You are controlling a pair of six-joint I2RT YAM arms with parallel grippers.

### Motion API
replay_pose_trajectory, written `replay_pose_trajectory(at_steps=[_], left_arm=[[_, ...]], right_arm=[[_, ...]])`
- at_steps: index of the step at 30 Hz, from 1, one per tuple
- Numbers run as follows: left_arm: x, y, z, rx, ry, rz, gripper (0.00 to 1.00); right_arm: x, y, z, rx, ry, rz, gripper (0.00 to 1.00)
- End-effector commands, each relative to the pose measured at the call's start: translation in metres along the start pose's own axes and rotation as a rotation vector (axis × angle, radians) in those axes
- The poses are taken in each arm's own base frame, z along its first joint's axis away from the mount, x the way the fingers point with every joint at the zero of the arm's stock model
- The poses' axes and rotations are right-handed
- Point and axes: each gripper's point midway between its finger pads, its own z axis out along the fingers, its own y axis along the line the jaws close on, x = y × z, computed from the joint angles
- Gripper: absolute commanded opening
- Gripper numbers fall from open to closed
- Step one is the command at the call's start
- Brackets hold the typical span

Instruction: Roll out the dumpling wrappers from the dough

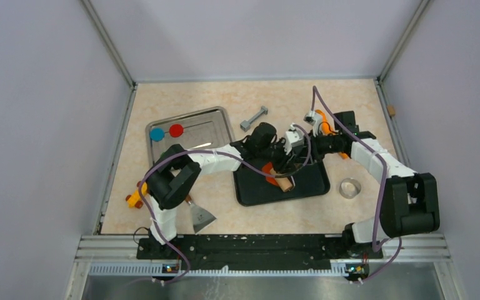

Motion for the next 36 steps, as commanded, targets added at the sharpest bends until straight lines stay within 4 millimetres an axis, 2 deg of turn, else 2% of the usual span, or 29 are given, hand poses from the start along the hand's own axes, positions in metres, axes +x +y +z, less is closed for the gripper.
replay_pose_trajectory(at_steps=[1, 5, 8, 20, 27, 30, 33, 36], left_arm=[[0.042, 0.026, -0.011, -0.097, 0.073, -0.009, 0.00], [0.063, 0.023, -0.023, -0.101, 0.116, 0.001, 0.00], [0.072, 0.021, -0.031, -0.104, 0.135, -0.022, 0.00], [0.075, 0.008, -0.044, -0.081, 0.140, -0.061, 0.00], [0.035, 0.014, -0.062, -0.097, 0.088, -0.039, 0.00], [0.013, 0.016, -0.071, -0.092, 0.059, -0.024, 0.00], [-0.020, 0.018, -0.077, -0.094, 0.007, 0.032, 0.00], [-0.042, 0.022, -0.077, -0.096, -0.033, 0.067, 0.00]], right_arm=[[0.037, -0.018, 0.027, 0.027, 0.093, -0.083, 0.00], [0.053, -0.025, 0.032, 0.026, 0.132, -0.094, 0.00], [0.059, -0.027, 0.035, 0.024, 0.149, -0.083, 0.00], [0.052, -0.021, 0.043, 0.002, 0.141, -0.060, 0.00], [0.007, -0.013, 0.042, -0.021, 0.054, -0.057, 0.00], [-0.028, -0.003, 0.035, -0.045, -0.007, -0.051, 0.00], [-0.069, 0.012, 0.021, -0.057, -0.077, -0.083, 0.00], [-0.092, 0.020, 0.011, -0.059, -0.117, -0.099, 0.00]])
